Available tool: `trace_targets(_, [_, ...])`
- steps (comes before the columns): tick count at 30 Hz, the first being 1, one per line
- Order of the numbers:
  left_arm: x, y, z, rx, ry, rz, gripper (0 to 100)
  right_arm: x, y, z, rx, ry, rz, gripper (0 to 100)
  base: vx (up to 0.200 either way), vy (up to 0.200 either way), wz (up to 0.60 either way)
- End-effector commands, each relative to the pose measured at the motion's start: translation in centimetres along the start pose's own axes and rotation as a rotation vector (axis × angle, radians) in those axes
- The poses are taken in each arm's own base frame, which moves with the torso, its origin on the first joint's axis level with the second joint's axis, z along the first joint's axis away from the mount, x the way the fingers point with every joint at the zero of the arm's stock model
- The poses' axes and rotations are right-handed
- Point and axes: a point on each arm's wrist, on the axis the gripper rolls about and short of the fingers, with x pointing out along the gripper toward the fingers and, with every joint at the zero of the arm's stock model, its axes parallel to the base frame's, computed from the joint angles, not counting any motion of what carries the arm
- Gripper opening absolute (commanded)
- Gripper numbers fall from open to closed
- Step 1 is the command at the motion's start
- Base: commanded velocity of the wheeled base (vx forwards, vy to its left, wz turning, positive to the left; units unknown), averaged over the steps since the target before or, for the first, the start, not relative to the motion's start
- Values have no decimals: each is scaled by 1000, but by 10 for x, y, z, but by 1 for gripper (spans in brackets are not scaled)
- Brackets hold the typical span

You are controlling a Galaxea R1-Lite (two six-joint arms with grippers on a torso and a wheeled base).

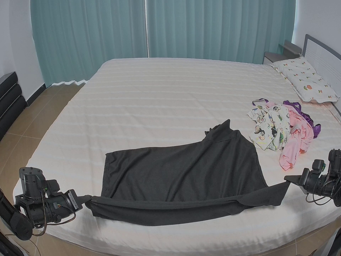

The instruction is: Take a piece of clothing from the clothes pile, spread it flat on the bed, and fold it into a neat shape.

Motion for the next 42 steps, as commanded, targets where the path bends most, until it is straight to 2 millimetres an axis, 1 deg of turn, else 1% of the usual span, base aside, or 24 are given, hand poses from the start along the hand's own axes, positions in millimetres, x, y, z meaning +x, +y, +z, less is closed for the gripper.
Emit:
trace_targets(1, [-8,5,-11,-4,25,17,0,-19,7,-4,-14,-36,30,0,0,0,0])
trace_targets(4, [-9,6,-11,-11,28,22,0,-23,8,-5,-20,-48,33,0,0,0,0])
trace_targets(8, [-12,4,-11,-10,20,14,0,-27,8,-11,-12,-42,26,0,0,0,0])
trace_targets(11, [-20,2,-12,-6,17,8,0,-31,5,-13,0,-49,14,0,0,0,0])
trace_targets(15, [-24,3,-16,-8,45,20,0,-32,2,-16,0,-39,4,0,0,0,0])
trace_targets(20, [-22,5,-18,-15,68,37,0,-29,-1,-18,-30,-16,-6,0,0,0,0])
trace_targets(24, [-16,4,-14,-15,68,37,0,-20,-5,-14,-30,1,-6,0,0,0,0])
trace_targets(25, [-11,3,-11,-17,70,39,0,-15,-6,-10,-33,1,-4,0,0,0,0])
trace_targets(26, [-11,3,-11,-17,70,39,0,-15,-6,-10,-33,1,-4,0,0,0,0])
trace_targets(27, [-5,3,-7,-22,73,47,0,-10,-6,-7,-39,9,3,0,0,0,0])
trace_targets(29, [1,4,-5,-26,75,58,0,-2,-7,-5,-38,27,4,0,0,0,0])
trace_targets(30, [1,4,-5,-26,75,58,0,-2,-7,-5,-38,27,4,0,0,0,0])
trace_targets(31, [10,5,-2,-32,90,72,0,10,-9,-1,-41,47,11,0,0,0,0])
trace_targets(32, [11,6,-2,-33,91,73,0,11,-9,-1,-39,49,10,0,0,0,0])
trace_targets(33, [19,8,0,-39,107,87,0,19,-12,3,-41,55,7,0,0,0,0])
trace_targets(34, [24,9,0,-42,115,93,0,24,-12,4,-45,59,9,0,0,0,0])
trace_targets(42, [56,13,12,-52,128,117,0,61,-16,9,-60,100,-21,0,0,0,0])
